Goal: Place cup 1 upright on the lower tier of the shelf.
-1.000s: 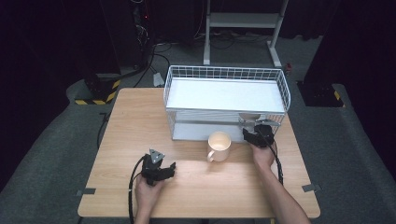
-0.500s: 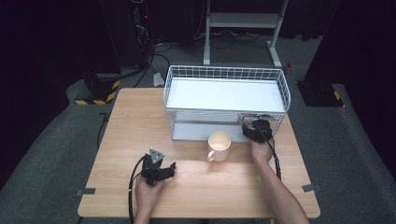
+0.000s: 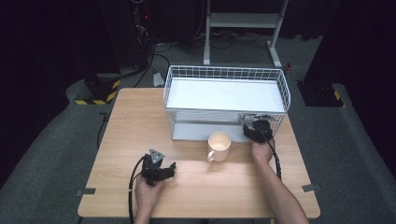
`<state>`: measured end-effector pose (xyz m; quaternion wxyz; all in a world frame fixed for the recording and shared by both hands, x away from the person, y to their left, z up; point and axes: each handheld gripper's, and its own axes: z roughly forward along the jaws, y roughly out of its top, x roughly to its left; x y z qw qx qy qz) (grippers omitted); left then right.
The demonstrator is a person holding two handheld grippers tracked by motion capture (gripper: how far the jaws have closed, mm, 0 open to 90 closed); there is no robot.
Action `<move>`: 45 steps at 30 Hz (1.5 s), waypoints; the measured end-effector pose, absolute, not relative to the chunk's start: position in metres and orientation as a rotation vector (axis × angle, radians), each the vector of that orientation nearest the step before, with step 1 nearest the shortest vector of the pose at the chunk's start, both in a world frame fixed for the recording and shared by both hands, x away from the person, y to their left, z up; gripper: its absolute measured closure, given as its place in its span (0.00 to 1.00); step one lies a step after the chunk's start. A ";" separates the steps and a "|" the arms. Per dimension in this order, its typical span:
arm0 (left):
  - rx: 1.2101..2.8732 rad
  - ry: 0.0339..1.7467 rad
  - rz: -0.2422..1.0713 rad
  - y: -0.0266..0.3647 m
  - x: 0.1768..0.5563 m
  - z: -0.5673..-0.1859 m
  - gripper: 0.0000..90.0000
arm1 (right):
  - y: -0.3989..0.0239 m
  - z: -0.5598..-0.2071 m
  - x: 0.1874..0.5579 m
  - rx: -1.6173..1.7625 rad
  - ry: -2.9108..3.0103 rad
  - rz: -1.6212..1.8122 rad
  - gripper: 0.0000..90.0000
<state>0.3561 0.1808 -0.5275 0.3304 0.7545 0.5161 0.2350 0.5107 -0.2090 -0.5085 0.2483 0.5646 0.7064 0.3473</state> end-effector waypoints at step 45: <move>1.973 1.350 0.615 0.181 0.356 -0.528 0.27 | -0.227 -0.474 0.461 1.393 1.971 1.170 0.41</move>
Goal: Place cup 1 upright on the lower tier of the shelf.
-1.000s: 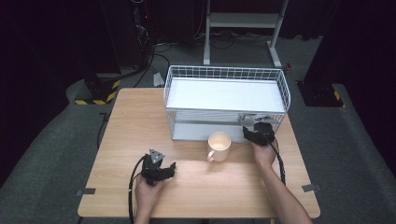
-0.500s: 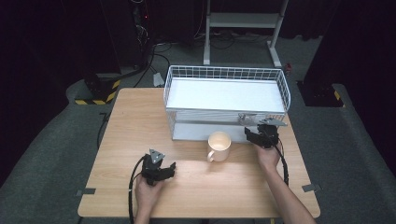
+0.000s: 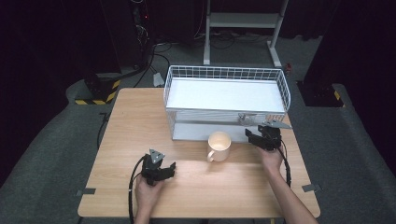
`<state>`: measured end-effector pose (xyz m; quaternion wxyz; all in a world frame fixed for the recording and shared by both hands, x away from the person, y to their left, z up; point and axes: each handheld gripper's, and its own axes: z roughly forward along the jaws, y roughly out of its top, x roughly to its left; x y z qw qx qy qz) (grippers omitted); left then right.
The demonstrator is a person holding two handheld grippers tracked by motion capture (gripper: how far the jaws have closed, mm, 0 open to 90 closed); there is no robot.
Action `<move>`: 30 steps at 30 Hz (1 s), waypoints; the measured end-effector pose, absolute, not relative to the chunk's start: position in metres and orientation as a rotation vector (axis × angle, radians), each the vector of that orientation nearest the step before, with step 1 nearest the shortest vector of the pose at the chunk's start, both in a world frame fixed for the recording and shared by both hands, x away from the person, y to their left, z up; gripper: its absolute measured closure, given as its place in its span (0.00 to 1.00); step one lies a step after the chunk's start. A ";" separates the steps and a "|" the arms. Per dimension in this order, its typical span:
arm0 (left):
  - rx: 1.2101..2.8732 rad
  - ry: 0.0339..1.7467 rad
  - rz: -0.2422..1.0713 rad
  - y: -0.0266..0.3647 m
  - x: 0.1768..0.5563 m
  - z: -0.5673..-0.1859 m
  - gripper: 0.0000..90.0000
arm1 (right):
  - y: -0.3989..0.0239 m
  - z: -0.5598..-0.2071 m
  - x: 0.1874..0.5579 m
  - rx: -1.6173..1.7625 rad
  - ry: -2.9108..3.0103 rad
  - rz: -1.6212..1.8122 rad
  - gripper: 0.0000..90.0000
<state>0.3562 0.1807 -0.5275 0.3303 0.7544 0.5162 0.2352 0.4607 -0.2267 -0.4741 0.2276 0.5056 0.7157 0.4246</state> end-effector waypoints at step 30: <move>1.975 1.351 0.615 0.181 0.356 -0.527 0.27 | -0.247 -0.471 0.434 1.366 1.952 1.222 0.40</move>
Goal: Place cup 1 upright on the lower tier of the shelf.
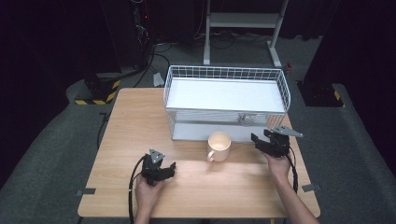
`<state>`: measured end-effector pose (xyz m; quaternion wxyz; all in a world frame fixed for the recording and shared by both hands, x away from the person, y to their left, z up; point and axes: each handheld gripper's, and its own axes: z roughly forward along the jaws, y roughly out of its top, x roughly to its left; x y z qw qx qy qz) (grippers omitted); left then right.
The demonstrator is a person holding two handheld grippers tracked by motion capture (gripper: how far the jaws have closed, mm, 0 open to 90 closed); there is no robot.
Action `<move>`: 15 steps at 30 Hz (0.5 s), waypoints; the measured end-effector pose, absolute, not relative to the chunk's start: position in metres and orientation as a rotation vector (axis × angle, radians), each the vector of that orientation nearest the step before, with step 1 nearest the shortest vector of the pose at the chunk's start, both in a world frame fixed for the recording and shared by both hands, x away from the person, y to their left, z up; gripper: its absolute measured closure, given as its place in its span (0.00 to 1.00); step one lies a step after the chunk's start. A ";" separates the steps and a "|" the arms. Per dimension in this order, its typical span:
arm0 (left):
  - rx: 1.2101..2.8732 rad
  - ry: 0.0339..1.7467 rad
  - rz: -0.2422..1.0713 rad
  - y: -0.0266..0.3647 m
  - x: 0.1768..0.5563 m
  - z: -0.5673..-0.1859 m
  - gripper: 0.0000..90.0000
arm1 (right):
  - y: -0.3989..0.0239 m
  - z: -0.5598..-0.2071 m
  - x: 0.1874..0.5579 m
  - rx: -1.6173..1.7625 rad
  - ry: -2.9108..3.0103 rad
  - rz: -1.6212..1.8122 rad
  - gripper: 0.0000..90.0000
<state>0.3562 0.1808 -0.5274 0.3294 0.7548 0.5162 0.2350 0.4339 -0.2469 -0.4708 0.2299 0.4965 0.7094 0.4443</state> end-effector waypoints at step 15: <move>1.975 1.351 0.615 0.181 0.356 -0.527 0.27 | -0.254 -0.466 0.422 1.335 1.943 1.239 0.40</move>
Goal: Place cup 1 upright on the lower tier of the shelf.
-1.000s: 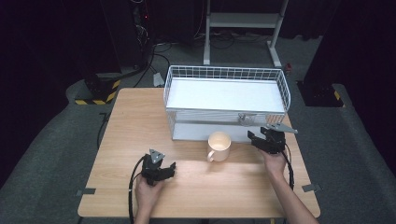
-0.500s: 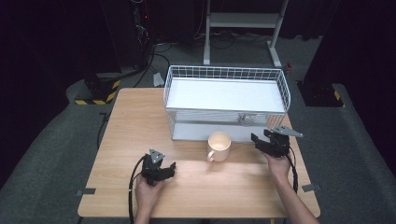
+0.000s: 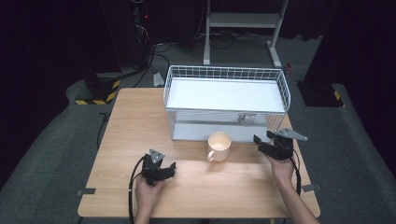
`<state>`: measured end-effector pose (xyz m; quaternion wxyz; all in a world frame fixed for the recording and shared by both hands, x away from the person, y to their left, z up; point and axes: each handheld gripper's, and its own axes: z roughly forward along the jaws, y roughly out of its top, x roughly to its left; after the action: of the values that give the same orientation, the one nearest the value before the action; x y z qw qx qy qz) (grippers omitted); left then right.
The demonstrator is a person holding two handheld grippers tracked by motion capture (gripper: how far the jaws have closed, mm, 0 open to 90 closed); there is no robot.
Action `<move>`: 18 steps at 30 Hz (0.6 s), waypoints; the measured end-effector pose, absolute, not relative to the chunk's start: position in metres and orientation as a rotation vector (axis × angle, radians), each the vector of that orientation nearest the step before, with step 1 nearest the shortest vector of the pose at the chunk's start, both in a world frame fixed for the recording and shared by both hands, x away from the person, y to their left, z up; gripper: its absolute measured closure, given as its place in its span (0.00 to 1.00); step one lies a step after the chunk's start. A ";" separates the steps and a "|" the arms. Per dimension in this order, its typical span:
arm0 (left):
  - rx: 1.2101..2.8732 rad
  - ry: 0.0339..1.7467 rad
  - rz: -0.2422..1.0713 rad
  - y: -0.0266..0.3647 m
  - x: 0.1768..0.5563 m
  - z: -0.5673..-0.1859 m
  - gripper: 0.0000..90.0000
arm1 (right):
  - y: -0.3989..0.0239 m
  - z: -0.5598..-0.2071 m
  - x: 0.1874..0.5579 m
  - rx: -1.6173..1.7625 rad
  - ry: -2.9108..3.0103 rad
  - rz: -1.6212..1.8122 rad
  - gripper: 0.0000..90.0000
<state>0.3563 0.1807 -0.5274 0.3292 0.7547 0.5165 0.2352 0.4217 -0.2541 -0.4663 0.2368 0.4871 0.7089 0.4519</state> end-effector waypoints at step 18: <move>1.974 1.352 0.615 0.181 0.356 -0.527 0.27 | -0.262 -0.469 0.404 1.332 1.934 1.281 0.39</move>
<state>0.3563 0.1806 -0.5275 0.3292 0.7545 0.5167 0.2351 0.4042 -0.2618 -0.4689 0.2315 0.4843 0.7034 0.4659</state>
